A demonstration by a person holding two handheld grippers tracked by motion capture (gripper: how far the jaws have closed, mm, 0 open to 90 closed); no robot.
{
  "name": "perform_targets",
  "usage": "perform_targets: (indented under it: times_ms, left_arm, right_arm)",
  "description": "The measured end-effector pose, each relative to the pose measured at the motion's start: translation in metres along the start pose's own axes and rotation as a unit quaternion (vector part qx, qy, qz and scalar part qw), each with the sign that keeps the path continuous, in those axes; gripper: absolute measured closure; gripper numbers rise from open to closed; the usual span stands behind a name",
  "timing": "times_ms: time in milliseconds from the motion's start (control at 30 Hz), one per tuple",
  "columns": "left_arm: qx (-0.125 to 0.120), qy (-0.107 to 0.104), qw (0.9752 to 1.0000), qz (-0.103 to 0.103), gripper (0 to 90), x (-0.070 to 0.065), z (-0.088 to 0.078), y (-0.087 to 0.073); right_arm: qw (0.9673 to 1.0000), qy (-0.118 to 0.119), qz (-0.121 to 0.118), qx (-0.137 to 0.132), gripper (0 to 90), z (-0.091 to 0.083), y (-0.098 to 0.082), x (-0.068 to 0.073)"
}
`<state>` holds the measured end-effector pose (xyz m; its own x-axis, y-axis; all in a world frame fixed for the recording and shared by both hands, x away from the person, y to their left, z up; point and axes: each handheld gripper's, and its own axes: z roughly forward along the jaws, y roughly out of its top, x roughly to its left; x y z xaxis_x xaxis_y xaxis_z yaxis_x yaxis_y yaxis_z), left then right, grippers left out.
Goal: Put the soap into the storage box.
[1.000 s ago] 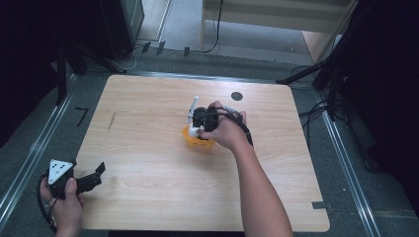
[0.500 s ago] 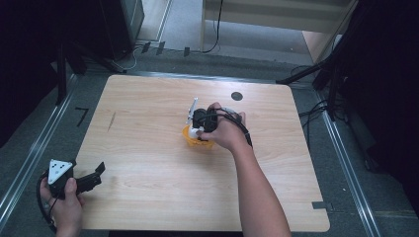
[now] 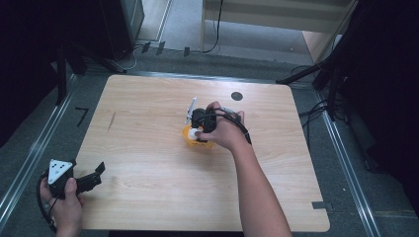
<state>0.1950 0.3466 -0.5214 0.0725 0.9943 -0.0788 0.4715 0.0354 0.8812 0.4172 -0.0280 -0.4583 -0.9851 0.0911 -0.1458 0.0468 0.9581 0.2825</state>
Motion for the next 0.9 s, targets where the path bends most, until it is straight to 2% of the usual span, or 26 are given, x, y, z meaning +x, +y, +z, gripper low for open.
perform_targets:
  times_ms: [67, 233, 567, 600, 700, 800, 900]
  left_arm:
    - [0.000, 0.000, 1.0000, 0.000, 2.1, 0.000, 0.000, 0.000]
    - [0.000, 0.000, 1.0000, 0.000, 2.1, 0.000, 0.000, 0.000]
    - [0.001, 0.001, 1.0000, 0.001, 2.1, 0.000, 0.000, 0.000]
    - [0.001, 0.001, 1.0000, 0.001, 2.1, 0.000, 0.000, 0.000]
    - [0.000, 0.001, 1.0000, 0.001, 2.1, 0.000, 0.000, 0.000]
    - [0.000, 0.001, 1.0000, 0.001, 2.1, 0.000, 0.000, 0.000]
    - [0.001, 0.002, 1.0000, 0.001, 2.1, 0.000, 0.000, 0.000]
  right_arm:
    - [1.0000, 0.001, -0.003, -0.001, 41.2, -0.002, 0.000, 0.000]
    - [1.0000, 0.000, 0.005, -0.007, 41.1, -0.007, -0.007, -0.001]
    - [0.9981, 0.003, 0.051, -0.035, 39.6, -0.021, -0.033, -0.002]
    - [0.9974, 0.005, 0.061, -0.038, 38.8, -0.023, -0.037, -0.002]
    - [0.9962, 0.006, 0.073, -0.047, 37.8, -0.026, -0.045, -0.002]
    - [0.9936, 0.015, 0.095, -0.059, 35.1, -0.028, -0.054, 0.000]
    - [0.9932, 0.009, 0.100, -0.059, 31.0, -0.029, -0.060, 0.002]
